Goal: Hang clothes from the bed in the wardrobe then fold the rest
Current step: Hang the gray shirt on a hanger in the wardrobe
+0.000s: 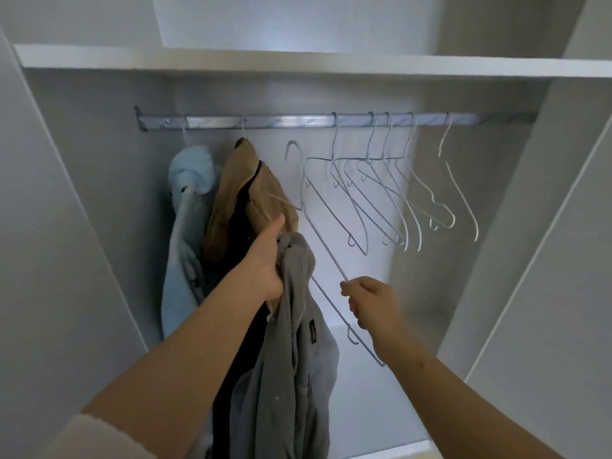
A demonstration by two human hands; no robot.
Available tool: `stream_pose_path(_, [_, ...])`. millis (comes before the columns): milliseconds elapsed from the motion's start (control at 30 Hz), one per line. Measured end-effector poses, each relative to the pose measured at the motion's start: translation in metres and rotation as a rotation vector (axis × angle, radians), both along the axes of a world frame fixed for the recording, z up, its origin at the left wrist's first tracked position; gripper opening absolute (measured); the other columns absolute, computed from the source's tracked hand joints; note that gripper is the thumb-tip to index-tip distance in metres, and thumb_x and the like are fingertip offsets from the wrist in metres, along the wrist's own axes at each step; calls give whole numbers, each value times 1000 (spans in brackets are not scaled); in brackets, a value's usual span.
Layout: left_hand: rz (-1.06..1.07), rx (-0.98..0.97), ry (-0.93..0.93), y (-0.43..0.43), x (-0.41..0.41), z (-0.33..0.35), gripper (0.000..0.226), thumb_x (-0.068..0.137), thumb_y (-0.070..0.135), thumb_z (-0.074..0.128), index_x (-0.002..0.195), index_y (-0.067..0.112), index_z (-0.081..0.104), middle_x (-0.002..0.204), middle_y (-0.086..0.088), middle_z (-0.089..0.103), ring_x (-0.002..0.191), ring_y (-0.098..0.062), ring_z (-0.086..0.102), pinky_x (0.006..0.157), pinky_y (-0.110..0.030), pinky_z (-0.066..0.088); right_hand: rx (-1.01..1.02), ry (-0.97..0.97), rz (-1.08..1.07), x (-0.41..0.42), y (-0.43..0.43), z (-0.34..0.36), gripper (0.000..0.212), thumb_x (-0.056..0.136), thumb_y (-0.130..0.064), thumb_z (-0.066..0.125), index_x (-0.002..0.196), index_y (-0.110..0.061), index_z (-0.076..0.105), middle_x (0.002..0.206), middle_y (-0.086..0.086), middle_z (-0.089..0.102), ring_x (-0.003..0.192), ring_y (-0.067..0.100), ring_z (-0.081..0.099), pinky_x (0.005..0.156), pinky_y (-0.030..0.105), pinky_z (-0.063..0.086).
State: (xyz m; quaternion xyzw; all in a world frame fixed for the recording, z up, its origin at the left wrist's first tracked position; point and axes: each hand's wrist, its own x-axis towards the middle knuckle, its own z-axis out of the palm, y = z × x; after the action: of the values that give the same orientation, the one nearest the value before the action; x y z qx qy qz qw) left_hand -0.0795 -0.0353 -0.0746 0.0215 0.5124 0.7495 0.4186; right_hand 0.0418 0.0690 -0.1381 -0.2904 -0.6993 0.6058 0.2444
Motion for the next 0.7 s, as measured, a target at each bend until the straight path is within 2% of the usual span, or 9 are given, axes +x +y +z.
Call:
stream_pose_path(67, [-28,-46,1,6,2,1,65,86,59,50,129,10,53,126,-16,57,113,-31,54,99,-43,40,17,-22,41,11,0,-1,20,84,-16,61,64,-14,64,41,-12,48,39,0,44,45,13,36])
stream_pose_path(133, [-41,-3,29,10,4,3,59,86,59,48,122,12,57,119,-13,60,106,-28,56,96,-43,42,10,-21,52,20,3,0,17,83,-14,62,68,-9,65,42,-11,46,39,1,41,42,12,34])
stream_pose_path(200, [-46,118,11,15,1,2,52,89,58,44,115,15,56,110,-9,58,97,-23,55,91,-39,43,18,-21,48,31,9,3,17,82,-13,62,66,-10,66,43,-9,45,39,2,40,41,15,33])
stream_pose_path(300, [-40,283,-61,22,-1,-4,44,90,54,43,109,18,59,104,-3,60,92,-17,56,95,-33,42,72,-17,83,53,23,8,30,82,-9,62,55,-20,63,42,-9,47,37,2,40,40,13,32])
stream_pose_path(400, [-20,130,39,33,4,-17,31,89,44,52,85,16,65,80,-4,66,73,-18,63,77,-31,52,154,-100,132,72,38,5,45,83,-6,60,42,-25,58,41,-10,48,37,0,40,41,12,34])
stream_pose_path(467, [-42,35,105,41,15,-23,26,89,34,56,73,15,64,68,-5,64,61,-17,62,65,-28,52,169,-161,122,76,44,-1,41,82,-6,60,46,-24,58,41,-10,50,37,1,41,44,14,36])
stream_pose_path(533, [-112,-42,173,53,25,-29,24,88,34,59,77,14,65,74,-6,66,68,-18,63,71,-31,53,148,-162,97,71,45,-4,27,82,-7,62,60,-22,59,46,-8,54,39,2,45,46,16,40])
stream_pose_path(600, [-149,-154,261,63,36,-34,26,85,37,64,92,12,65,92,-10,69,85,-26,64,84,-38,52,148,-141,102,61,44,-2,16,82,-8,63,71,-20,59,54,-5,57,40,1,49,47,14,43])
stream_pose_path(700, [-174,-252,464,75,46,-43,25,87,34,62,96,11,63,105,-17,66,96,-31,63,92,-44,50,83,5,73,44,41,6,17,81,-7,62,76,-19,51,60,1,57,43,7,50,46,18,43])
